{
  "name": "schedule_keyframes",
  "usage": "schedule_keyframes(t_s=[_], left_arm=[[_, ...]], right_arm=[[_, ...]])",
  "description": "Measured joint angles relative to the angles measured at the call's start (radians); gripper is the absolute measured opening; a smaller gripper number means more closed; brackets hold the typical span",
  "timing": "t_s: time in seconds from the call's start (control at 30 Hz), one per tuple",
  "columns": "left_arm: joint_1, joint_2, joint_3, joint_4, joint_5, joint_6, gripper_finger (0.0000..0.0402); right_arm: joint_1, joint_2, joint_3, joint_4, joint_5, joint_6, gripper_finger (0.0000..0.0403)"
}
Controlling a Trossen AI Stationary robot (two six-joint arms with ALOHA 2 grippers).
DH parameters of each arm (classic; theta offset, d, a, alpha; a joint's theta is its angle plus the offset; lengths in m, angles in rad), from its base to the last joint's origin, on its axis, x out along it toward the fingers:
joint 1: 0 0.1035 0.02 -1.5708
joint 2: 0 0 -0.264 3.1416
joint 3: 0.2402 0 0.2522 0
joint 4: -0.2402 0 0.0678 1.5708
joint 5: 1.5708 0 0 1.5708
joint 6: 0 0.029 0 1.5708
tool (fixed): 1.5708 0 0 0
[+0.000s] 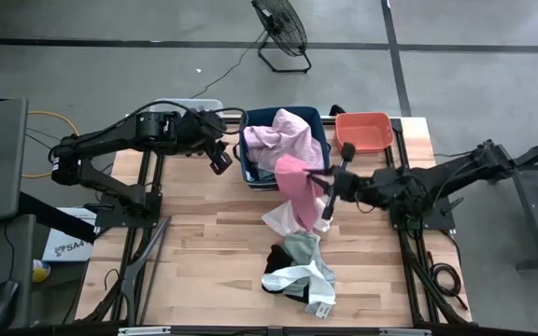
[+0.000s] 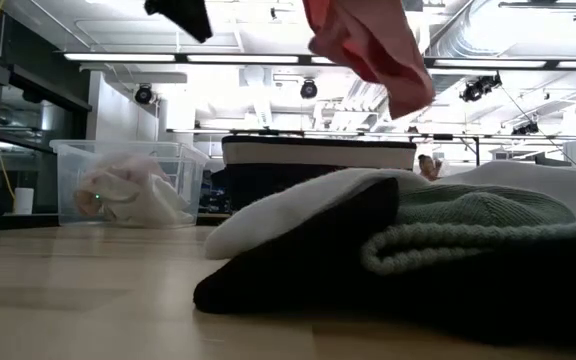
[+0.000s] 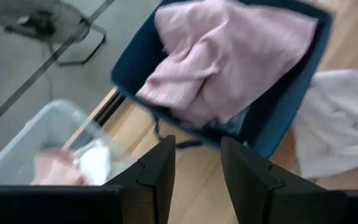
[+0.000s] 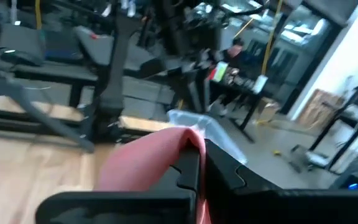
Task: Pick & Place Cloths
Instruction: Put the pink underwear into the transparent bin
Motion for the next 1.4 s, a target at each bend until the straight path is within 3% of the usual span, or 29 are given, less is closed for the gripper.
schedule_keyframes(t_s=[0.17, 0.37, 0.63, 1.1, 1.4], left_arm=[[0.000, 0.007, 0.000, 0.109, 0.039, 0.079, 0.0124], [0.000, 0.050, 0.000, 0.232, 0.090, 0.169, 0.0124], [0.000, 0.141, -0.001, 0.323, 0.126, 0.267, 0.0131], [0.000, 0.249, -0.001, 0.554, 0.287, 0.393, 0.0263], [0.000, 0.323, 0.000, 0.724, 0.287, 0.389, 0.0281]], right_arm=[[-0.061, -0.001, 0.053, 0.001, -0.012, -0.066, 0.0003], [-0.150, -0.001, 0.069, 0.001, -0.107, -0.070, 0.0003], [-0.249, -0.001, 0.069, 0.000, -0.069, -0.050, 0.0003], [-0.376, 0.002, 0.069, -0.022, -0.058, 0.052, 0.0003], [-0.392, 0.002, 0.069, -0.035, -0.229, 0.128, 0.0003]])
